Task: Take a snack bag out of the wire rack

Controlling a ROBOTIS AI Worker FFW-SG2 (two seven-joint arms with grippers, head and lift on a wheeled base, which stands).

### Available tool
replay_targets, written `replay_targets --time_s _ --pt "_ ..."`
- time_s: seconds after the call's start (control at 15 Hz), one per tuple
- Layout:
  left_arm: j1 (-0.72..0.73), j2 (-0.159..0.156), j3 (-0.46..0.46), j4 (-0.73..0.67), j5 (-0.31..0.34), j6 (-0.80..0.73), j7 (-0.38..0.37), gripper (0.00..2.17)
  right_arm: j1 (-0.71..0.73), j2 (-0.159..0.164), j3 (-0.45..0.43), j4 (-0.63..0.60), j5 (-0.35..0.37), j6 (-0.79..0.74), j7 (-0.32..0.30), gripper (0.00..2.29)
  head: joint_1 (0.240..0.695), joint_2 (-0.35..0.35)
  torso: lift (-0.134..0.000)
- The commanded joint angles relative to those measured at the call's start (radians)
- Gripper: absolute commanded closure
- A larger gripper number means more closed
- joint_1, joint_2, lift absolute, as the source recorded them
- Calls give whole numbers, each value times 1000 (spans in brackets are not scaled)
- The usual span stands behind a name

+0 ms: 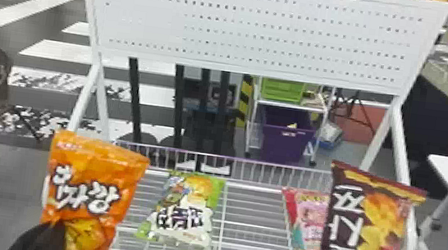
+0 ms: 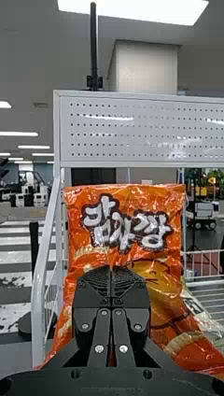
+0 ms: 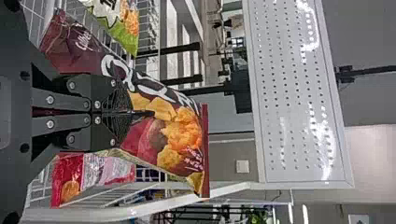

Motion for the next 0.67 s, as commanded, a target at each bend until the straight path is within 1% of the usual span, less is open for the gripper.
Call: replay_targets --time_s 0.0,0.13,0.27,0.4,0.6 --pt "-1 0 0 0 0 0 1 2051 65 48 -61 -15 -9 -49 30 2246 499 0 0" --pt "-1 0 0 0 2 -3 -1 2051 91 79 -92 -8 -19 -76 56 2246 499 0 0" --pt "-1 0 -1 -2 2 -3 -1 2051 114 99 -116 -5 -29 -116 79 2246 499 0 0" --pt "0 2 -1 -2 2 -3 1 2051 131 107 -129 -7 -37 -150 88 2246 499 0 0" --pt "5 3 -1 -6 2 -3 1 2051 134 108 -126 -8 -37 -153 90 2246 499 0 0"
